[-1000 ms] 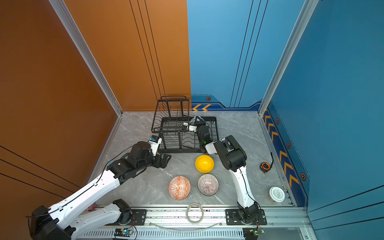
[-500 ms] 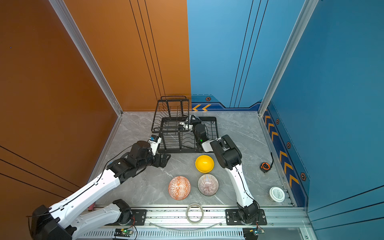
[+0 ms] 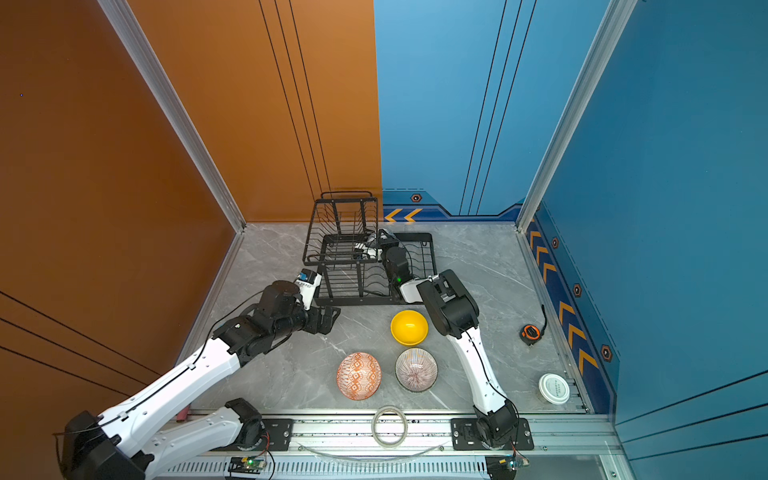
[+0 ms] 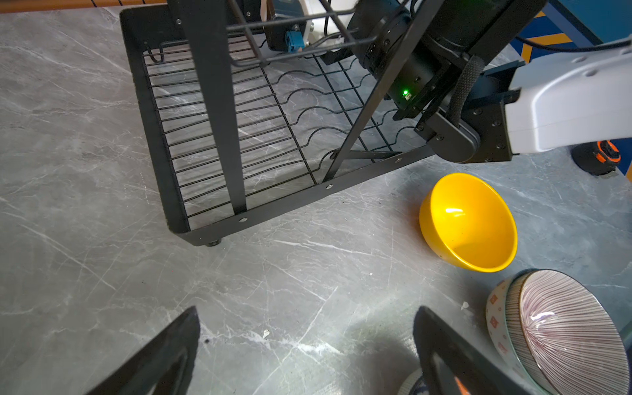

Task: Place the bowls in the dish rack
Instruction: 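Carry the blue floral bowl with the right gripper into the lower rack slots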

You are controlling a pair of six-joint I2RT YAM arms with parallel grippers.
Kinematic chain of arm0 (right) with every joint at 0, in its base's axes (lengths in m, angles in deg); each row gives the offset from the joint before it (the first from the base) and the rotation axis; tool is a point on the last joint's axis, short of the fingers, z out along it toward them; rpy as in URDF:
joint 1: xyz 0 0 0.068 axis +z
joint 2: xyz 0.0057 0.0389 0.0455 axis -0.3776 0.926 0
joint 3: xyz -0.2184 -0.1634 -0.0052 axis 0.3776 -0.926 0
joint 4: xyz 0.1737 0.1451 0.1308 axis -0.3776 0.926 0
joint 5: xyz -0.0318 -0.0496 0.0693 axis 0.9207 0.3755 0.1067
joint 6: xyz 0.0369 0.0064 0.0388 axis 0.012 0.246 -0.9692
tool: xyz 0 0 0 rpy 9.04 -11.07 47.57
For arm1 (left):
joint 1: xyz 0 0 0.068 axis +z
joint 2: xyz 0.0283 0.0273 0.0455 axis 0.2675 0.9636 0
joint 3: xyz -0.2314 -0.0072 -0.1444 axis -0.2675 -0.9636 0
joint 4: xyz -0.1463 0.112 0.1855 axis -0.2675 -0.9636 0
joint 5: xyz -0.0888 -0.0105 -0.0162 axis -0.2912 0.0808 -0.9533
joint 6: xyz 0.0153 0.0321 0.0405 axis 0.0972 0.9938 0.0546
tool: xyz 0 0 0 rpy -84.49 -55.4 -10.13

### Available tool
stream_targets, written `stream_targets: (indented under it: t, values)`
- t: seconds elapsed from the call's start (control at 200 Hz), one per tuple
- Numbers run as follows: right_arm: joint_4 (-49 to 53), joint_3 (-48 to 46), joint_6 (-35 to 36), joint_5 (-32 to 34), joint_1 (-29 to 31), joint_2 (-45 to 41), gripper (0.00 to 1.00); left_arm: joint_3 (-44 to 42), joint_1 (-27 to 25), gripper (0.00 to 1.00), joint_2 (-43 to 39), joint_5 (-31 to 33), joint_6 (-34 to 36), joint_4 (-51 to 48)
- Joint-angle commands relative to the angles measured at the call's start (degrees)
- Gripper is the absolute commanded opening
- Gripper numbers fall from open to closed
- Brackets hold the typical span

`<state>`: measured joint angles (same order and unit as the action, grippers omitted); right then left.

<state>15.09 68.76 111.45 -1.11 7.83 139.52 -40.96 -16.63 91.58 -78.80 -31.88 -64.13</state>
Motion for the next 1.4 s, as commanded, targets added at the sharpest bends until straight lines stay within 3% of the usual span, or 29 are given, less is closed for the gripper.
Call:
stream_targets:
  t: [0.0,0.636,1.006,1.397]
  values:
    - [-0.1,1.3,-2.7,-1.3,0.9,0.6,0.00,0.1,0.8,0.98,0.4,-1.3,0.8,0.2]
    - [2.3,3.3,-2.0,-0.2,2.9,3.0,0.00,-0.7,1.9,0.98,-0.5,-2.4,0.9,0.3]
    - [-1.5,5.8,0.0,3.2,2.3,4.7,0.00,-1.0,2.2,0.98,-0.1,-3.0,0.8,0.7]
    - [1.3,2.3,-1.4,1.0,1.7,2.9,0.00,-1.6,2.3,0.98,-0.3,-2.9,0.5,0.7]
